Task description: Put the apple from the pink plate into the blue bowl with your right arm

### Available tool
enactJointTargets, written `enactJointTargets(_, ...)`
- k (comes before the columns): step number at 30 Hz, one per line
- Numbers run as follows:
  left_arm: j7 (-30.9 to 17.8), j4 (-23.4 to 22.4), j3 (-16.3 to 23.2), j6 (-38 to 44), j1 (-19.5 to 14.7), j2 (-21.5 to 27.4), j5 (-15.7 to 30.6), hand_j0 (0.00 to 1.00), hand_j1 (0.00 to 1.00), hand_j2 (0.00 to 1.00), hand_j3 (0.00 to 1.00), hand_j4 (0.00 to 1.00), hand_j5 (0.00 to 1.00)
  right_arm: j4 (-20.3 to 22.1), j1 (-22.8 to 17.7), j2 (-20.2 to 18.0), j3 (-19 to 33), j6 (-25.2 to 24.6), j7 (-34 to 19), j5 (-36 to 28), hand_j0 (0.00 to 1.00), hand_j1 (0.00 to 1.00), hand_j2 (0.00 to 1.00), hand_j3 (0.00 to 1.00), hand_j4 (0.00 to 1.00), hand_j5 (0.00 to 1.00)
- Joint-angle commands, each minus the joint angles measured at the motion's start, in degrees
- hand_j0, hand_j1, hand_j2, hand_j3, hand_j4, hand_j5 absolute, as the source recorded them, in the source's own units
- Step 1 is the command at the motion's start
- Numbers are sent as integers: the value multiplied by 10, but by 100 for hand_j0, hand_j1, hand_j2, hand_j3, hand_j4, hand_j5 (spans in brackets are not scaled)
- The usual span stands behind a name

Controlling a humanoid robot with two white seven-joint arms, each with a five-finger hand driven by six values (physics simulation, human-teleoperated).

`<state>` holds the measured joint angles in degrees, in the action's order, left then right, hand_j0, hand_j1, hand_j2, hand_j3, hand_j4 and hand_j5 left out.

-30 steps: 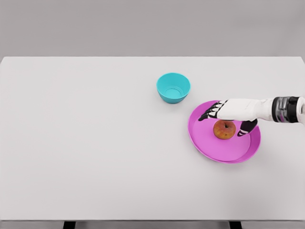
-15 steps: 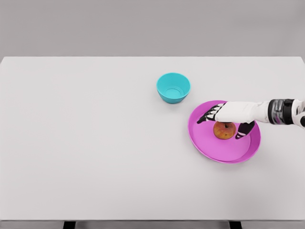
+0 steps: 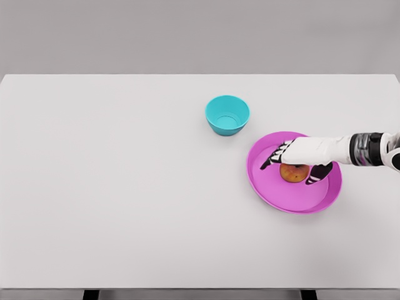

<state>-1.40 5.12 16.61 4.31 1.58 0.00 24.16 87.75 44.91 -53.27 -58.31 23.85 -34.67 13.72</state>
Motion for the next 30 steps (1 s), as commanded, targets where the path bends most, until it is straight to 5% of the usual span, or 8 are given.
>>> enactJointTargets(1,0,0,0,0,0,0,0,100,100,100,100,100,100,-2,0,-2,0,3,-3,-2,78,78,78,78,78,78)
enactJointTargets(2,0,0,0,0,0,0,0,100,100,100,100,100,100,-3,0,-5,0,15,-3,-2,65,65,65,65,65,65)
enactJointTargets(6,0,0,0,0,0,0,0,100,100,100,100,100,100,-14,1,-5,1,29,-3,-3,56,56,56,56,56,56)
enactJointTargets(30,0,1,0,0,0,0,-1,100,100,100,100,100,100,-30,9,16,6,57,-1,-2,42,42,42,42,42,42)
